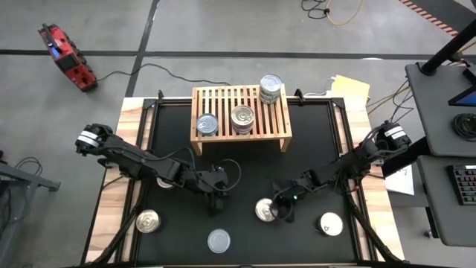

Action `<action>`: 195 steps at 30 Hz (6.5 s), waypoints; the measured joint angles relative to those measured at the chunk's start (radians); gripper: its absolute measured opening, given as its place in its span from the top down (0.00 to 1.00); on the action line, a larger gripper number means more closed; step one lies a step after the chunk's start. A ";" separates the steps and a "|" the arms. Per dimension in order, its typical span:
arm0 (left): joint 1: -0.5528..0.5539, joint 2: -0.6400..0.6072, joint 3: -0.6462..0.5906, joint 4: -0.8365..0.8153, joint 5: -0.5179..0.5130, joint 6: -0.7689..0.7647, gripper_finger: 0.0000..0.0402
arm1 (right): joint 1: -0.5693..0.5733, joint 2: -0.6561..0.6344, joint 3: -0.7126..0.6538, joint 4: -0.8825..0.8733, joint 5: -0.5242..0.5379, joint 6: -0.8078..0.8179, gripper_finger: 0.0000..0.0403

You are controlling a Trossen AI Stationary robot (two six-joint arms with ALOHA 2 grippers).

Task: Stack canned seafood by type on shelf
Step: Put the blue pink tuna can on the shelf

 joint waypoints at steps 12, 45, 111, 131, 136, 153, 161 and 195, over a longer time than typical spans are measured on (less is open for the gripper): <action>0.000 0.045 0.000 0.100 -0.029 0.035 1.00 | -0.116 -0.041 0.092 -0.037 -0.005 0.058 0.97; 0.055 0.149 0.000 0.300 -0.045 0.211 1.00 | -0.111 -0.221 0.096 -0.773 0.484 -0.122 0.97; 0.126 0.284 0.000 0.379 0.100 0.573 1.00 | -0.128 -0.124 0.041 -0.201 0.074 0.849 0.94; 0.121 0.349 0.000 0.433 0.051 0.502 1.00 | -0.128 -0.113 0.041 -0.197 0.144 0.729 0.37; 0.121 0.349 0.000 0.428 0.051 0.483 1.00 | -0.124 -0.060 0.041 -0.140 0.144 0.710 0.36; 0.090 0.375 0.000 0.422 0.049 0.389 1.00 | -0.121 0.063 0.041 0.001 0.115 0.756 0.31; 0.087 0.375 -0.010 0.429 0.049 0.342 1.00 | -0.121 0.062 0.041 0.002 0.105 0.747 0.25; 0.078 0.377 -0.098 0.584 0.031 0.251 1.00 | -0.121 0.056 0.041 0.110 0.111 0.550 0.55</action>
